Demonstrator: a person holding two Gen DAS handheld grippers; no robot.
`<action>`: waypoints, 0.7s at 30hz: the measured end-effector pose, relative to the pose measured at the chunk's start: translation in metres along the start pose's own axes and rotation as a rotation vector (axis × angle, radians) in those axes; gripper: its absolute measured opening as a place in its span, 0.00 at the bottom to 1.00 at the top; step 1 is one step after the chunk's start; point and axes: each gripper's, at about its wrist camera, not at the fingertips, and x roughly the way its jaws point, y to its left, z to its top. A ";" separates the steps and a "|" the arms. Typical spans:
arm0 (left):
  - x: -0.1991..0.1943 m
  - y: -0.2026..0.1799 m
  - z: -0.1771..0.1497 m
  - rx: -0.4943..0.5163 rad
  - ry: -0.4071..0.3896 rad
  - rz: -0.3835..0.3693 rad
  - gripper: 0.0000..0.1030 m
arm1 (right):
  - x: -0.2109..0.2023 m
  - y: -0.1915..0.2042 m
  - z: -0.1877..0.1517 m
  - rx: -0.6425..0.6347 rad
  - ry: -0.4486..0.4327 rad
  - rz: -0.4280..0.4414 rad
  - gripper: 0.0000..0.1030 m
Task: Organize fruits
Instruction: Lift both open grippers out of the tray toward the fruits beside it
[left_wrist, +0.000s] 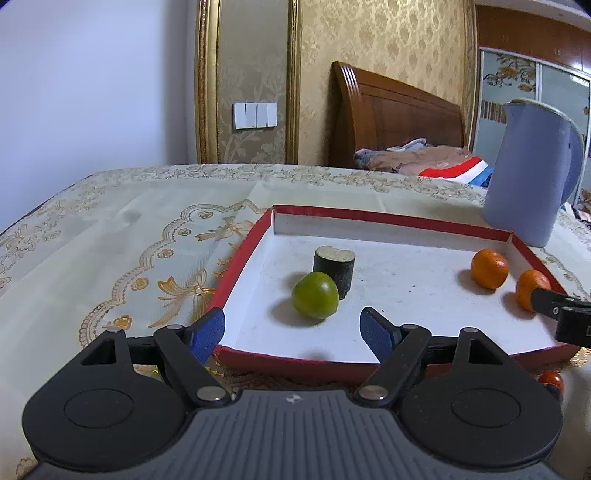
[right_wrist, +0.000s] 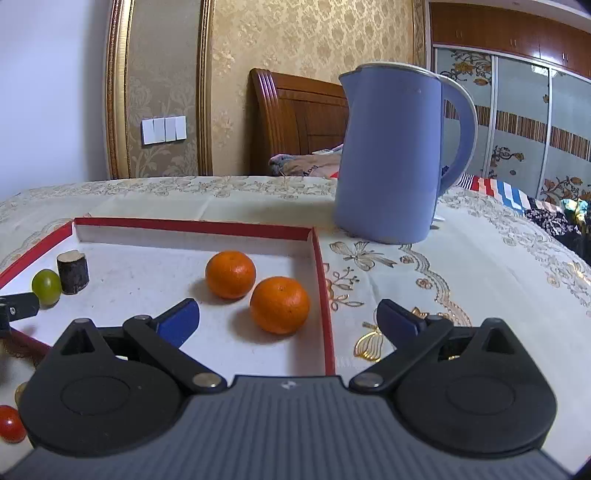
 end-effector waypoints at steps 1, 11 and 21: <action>-0.002 0.001 0.000 -0.004 -0.002 -0.007 0.78 | -0.001 -0.001 -0.001 0.003 0.000 0.002 1.00; -0.015 -0.001 -0.007 0.036 -0.023 -0.002 0.78 | -0.008 -0.006 -0.004 0.032 0.018 0.026 1.00; -0.031 0.008 -0.015 0.017 -0.027 -0.050 0.78 | -0.019 -0.015 -0.008 0.086 0.024 0.046 1.00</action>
